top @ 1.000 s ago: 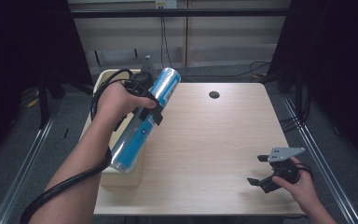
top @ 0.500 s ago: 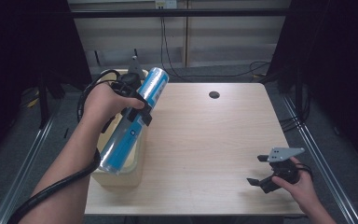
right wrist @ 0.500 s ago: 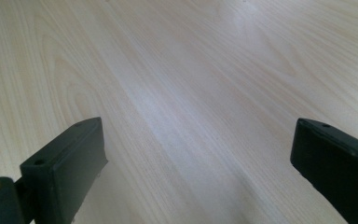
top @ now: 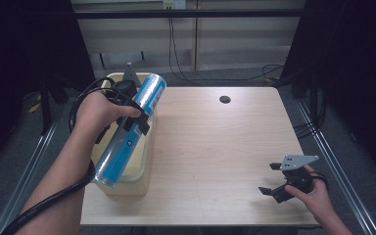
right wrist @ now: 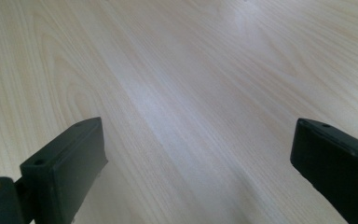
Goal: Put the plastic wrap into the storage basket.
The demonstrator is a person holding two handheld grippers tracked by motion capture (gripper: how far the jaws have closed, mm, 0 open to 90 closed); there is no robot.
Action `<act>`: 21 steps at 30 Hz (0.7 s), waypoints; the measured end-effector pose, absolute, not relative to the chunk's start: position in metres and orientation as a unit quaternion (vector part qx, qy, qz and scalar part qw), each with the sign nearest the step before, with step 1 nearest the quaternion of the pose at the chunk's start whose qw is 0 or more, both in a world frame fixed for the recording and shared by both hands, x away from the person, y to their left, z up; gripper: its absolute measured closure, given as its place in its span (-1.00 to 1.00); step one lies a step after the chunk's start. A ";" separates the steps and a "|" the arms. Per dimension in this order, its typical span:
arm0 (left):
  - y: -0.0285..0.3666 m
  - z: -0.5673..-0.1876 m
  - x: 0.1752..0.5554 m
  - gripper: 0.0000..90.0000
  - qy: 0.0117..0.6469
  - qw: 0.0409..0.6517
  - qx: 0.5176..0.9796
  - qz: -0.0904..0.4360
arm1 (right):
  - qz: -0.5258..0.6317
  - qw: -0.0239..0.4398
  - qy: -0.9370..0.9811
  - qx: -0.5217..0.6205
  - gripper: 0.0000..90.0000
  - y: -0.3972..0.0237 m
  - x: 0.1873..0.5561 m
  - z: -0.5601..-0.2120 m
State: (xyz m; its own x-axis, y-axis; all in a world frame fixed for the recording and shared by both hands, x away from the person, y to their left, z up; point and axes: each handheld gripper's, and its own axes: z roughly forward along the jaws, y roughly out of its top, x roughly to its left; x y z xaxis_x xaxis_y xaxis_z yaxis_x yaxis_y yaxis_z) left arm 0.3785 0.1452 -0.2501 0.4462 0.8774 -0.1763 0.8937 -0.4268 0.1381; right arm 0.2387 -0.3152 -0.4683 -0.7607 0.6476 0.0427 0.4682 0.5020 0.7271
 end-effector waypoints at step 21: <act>0.168 -0.262 0.378 -0.28 0.545 0.102 0.831 -0.037 | 0.378 0.119 0.858 0.326 -0.93 -0.315 0.238 -0.469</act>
State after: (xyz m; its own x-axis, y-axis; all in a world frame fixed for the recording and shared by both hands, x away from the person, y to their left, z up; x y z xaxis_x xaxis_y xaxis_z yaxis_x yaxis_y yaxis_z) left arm 0.3782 0.1680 -0.2621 0.4025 0.8989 -0.1731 0.9141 -0.3844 0.1291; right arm 0.2385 -0.3155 -0.4686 -0.7589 0.6499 0.0424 0.4702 0.5018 0.7260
